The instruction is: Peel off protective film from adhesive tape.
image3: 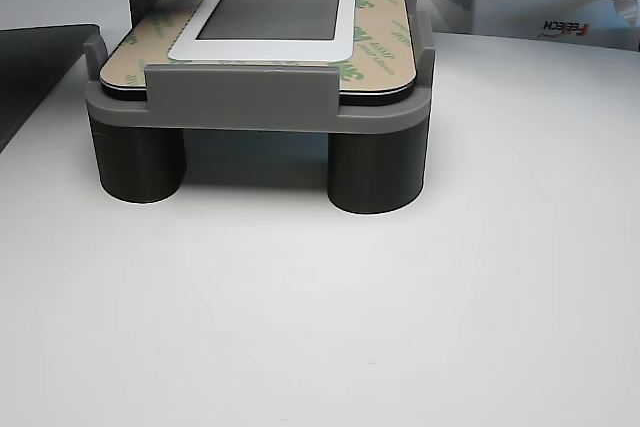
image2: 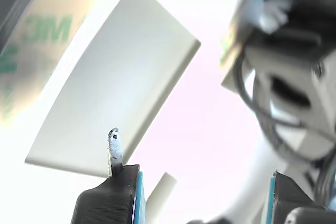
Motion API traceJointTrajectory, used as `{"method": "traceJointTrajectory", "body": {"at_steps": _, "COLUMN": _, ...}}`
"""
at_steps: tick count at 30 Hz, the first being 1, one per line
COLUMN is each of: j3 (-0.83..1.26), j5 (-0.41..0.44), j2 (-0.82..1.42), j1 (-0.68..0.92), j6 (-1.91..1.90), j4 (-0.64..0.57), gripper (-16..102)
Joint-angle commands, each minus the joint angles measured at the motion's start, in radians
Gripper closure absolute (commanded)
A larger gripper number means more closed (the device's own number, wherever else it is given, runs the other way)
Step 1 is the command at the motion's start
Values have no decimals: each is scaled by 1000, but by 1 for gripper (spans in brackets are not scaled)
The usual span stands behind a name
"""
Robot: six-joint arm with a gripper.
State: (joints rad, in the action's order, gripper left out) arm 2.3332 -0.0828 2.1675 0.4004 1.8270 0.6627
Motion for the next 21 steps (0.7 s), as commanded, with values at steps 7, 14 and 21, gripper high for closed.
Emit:
{"method": "traceJointTrajectory", "body": {"at_steps": 7, "j3": 37, "j5": -46, "j2": 330, "j1": -124, "j6": -156, "j4": 140, "gripper": -11}}
{"method": "traceJointTrajectory", "body": {"at_steps": 14, "j3": 92, "j5": -80, "j2": 426, "j1": -238, "j6": -471, "j4": 58, "gripper": -1}}
{"method": "traceJointTrajectory", "body": {"at_steps": 21, "j3": 126, "j5": 138, "j2": 557, "j1": -308, "j6": -1443, "j4": 44, "gripper": -14}}
